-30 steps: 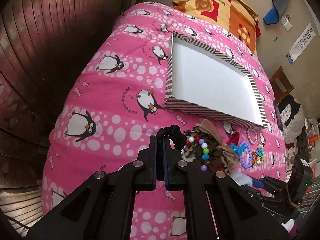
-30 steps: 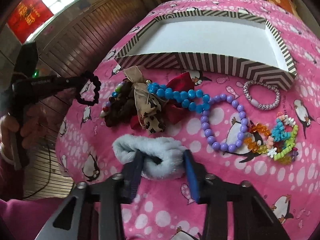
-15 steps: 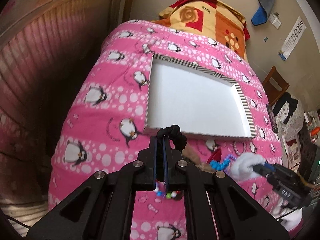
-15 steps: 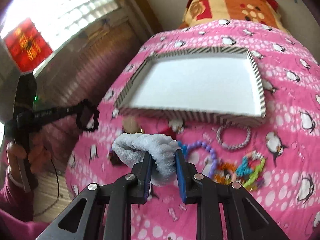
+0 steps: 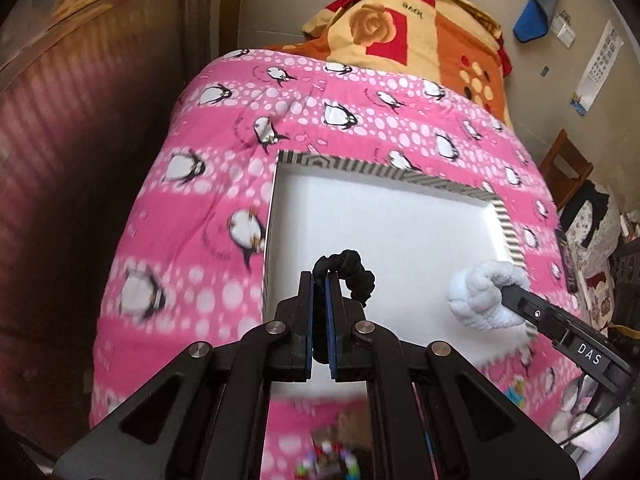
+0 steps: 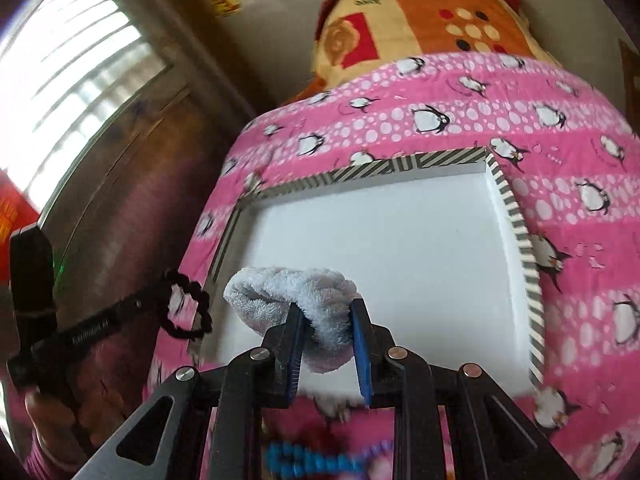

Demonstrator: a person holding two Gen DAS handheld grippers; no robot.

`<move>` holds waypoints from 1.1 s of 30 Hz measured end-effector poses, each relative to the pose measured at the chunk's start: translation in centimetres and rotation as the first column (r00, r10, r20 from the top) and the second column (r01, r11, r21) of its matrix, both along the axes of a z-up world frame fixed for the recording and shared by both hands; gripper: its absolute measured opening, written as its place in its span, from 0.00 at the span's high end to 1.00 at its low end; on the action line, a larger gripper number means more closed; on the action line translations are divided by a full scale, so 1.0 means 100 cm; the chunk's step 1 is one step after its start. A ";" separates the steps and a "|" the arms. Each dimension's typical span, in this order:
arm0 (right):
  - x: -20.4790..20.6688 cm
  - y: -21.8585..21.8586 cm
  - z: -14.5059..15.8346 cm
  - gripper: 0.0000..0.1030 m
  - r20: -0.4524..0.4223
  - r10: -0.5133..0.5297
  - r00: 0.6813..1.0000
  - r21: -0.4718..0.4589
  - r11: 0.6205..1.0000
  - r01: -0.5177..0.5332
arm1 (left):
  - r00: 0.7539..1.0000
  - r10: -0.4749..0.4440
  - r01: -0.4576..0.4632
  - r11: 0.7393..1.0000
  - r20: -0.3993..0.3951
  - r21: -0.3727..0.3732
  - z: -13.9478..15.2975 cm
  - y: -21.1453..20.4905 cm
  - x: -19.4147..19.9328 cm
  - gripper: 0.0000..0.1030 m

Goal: Organize jewelry
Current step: 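Carry both hair bands into the white tray and open both tools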

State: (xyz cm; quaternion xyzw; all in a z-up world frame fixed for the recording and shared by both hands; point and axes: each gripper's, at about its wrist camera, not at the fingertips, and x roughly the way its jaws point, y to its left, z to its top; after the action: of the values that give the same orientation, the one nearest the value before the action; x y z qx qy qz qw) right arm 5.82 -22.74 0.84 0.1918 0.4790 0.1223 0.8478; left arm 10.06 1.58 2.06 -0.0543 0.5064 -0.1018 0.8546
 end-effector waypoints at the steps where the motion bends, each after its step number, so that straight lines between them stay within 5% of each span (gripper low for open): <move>1: 0.009 0.001 -0.004 0.79 -0.014 -0.017 1.000 0.012 1.000 0.017 | 1.000 0.001 -0.001 1.000 -0.007 0.002 -0.003 -0.001 0.010 0.96; 16: 0.111 0.020 -0.064 0.79 -0.165 -0.209 0.964 0.121 0.966 0.230 | 0.997 0.031 -0.030 0.999 -0.075 0.016 -0.049 -0.007 0.114 0.96; 19: 0.116 0.022 -0.064 0.67 -0.171 -0.188 0.967 0.154 0.964 0.215 | 0.995 0.039 -0.037 0.999 -0.094 0.018 -0.055 -0.007 0.115 0.95; 21: 0.115 0.022 -0.062 0.50 -0.166 -0.171 0.971 0.150 0.969 0.196 | 0.994 0.034 -0.033 0.999 -0.104 0.005 -0.057 -0.006 0.114 0.92; 33: 0.072 0.007 -0.024 0.49 -0.120 -0.113 0.986 0.140 0.982 0.129 | 0.998 0.035 -0.033 0.999 -0.044 0.032 -0.026 -0.005 0.071 0.57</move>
State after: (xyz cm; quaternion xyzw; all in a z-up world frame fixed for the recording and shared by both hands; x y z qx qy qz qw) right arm 12.99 -22.05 -1.57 0.2893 0.5029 0.0946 0.8090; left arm 17.13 1.03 -0.54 -0.0517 0.5260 -0.0781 0.8453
